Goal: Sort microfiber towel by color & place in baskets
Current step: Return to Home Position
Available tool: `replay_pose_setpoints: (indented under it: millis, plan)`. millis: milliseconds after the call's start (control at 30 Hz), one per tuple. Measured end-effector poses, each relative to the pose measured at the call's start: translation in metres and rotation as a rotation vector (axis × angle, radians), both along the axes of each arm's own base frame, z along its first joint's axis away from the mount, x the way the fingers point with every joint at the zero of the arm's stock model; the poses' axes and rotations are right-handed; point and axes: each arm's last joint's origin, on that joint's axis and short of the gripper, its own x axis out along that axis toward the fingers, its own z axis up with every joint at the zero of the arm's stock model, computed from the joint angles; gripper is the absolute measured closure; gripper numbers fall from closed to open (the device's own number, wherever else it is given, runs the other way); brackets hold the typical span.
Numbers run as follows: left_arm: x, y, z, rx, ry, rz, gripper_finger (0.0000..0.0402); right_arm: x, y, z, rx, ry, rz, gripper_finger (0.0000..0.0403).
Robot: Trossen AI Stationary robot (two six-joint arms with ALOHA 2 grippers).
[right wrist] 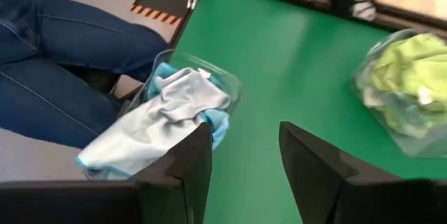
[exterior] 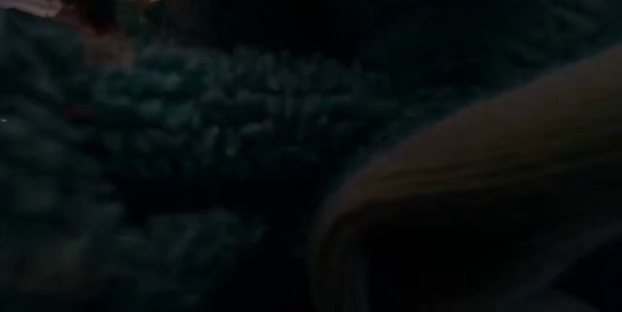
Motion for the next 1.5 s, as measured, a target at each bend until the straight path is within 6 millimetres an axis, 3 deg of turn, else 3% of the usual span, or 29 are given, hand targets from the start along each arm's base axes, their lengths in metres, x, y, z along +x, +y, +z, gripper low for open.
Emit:
replay_pose_setpoints:
  millis: [233, 500, 700, 1000, 1333, 1500]
  plan:
    - [0.018, -0.001, -0.034, -0.028, -0.01, 0.0, 0.0282, -0.017, -0.009, 0.007, -0.056, -0.01, 0.002, 0.0236]
    - [0.032, -0.002, -0.073, -0.057, -0.073, 0.0, 0.0282, -0.027, -0.016, -0.028, -0.131, 0.064, -0.047, 0.0236]
    - [0.035, -0.002, -0.097, -0.057, -0.078, 0.0, 0.0282, -0.057, -0.03, -0.054, -0.052, 0.006, -0.107, 0.0236]
    - [0.036, -0.002, -0.131, -0.069, -0.049, 0.003, 0.0282, -0.112, -0.055, -0.112, 0.08, -0.206, -0.13, 0.0236]
    - [0.036, -0.002, -0.131, -0.062, -0.053, 0.006, 0.0282, -0.165, -0.08, -0.188, 0.221, -0.43, -0.193, 0.0236]
    - [0.036, -0.002, -0.131, -0.062, -0.052, 0.005, 0.0282, -0.19, -0.093, -0.213, 0.331, -0.488, -0.262, 0.0236]
